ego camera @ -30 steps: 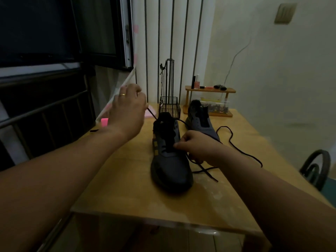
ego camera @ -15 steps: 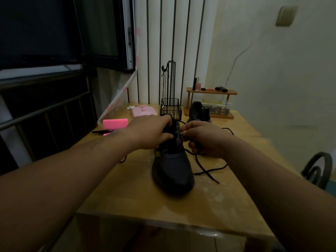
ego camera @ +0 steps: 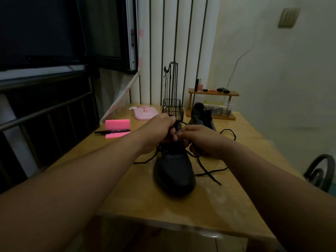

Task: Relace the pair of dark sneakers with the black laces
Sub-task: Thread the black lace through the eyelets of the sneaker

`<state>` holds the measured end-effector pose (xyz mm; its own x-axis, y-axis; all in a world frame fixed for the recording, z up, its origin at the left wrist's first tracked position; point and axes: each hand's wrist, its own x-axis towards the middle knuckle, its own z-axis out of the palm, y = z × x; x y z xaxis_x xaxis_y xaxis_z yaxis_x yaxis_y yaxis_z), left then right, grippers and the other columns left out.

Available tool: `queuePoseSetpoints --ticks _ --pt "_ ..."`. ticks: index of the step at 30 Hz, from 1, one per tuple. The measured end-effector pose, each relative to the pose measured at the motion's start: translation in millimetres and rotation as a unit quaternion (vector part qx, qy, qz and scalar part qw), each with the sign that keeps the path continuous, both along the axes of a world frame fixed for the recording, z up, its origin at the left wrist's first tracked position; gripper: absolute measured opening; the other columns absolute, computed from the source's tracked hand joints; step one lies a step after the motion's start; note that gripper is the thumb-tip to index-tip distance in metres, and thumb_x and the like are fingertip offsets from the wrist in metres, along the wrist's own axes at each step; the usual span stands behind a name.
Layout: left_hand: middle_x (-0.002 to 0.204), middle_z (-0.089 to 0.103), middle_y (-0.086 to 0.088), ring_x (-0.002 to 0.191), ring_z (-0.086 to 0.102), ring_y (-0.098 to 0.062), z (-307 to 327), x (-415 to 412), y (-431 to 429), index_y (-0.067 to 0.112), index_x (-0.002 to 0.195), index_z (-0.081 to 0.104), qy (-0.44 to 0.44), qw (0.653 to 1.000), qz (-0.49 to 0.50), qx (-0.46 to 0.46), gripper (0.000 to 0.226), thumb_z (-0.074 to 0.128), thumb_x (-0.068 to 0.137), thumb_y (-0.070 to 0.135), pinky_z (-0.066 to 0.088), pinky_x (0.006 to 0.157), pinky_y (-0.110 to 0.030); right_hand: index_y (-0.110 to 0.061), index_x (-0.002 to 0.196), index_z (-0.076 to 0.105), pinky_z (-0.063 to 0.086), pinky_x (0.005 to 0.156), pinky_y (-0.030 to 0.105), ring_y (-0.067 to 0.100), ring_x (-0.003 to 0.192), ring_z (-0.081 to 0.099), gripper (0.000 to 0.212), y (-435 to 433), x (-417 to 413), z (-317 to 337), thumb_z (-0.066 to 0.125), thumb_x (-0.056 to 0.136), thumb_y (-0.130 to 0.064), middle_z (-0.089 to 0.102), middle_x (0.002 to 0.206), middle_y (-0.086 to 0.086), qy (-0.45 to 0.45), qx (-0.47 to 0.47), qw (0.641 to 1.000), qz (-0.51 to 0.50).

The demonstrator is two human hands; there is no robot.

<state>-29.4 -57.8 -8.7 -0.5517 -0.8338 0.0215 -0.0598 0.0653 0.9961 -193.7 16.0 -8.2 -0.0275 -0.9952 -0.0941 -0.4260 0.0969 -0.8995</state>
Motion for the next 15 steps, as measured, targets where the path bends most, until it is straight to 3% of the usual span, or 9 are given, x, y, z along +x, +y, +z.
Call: queuePoseSetpoints --ticks 4,8,11,15 --pt "0.070 0.056 -0.002 0.064 0.057 -0.015 2 -8 6 0.012 0.103 0.052 -0.058 0.995 0.011 -0.083 0.023 0.044 0.112 0.032 0.051 0.068 -0.031 -0.013 0.108 0.065 0.044 0.054 0.030 0.016 0.061 0.052 0.010 -3 1 -6 0.063 0.102 -0.020 0.060 0.089 0.009 0.083 -0.051 0.995 -0.014" --pt "0.068 0.060 -0.002 0.065 0.058 -0.018 4 -10 8 0.012 0.097 0.053 -0.079 0.989 0.020 -0.124 0.024 0.046 0.111 0.031 0.050 0.070 -0.036 -0.020 0.110 0.061 0.050 0.060 0.032 0.017 0.068 0.060 0.016 -5 4 -9 0.069 0.096 -0.020 0.064 0.090 0.004 0.174 -0.075 0.982 0.017" --pt "0.079 0.057 -0.005 0.071 0.054 -0.019 7 -4 5 0.017 0.094 0.053 -0.102 0.981 0.053 -0.158 0.023 0.046 0.110 0.032 0.046 0.068 -0.038 -0.023 0.110 0.059 0.051 0.062 0.032 0.016 0.074 0.060 0.018 -8 7 -7 0.070 0.095 -0.022 0.064 0.096 0.003 0.230 -0.081 0.970 0.024" --pt "0.080 0.055 0.002 0.069 0.050 -0.011 28 30 -4 0.017 0.100 0.053 -0.257 0.876 0.137 -0.384 0.023 0.046 0.110 0.037 0.035 0.057 -0.029 -0.021 0.111 0.057 0.054 0.061 0.030 0.020 0.074 0.061 0.013 -7 2 -7 0.064 0.100 -0.023 0.062 0.101 0.006 0.174 -0.026 0.984 0.024"
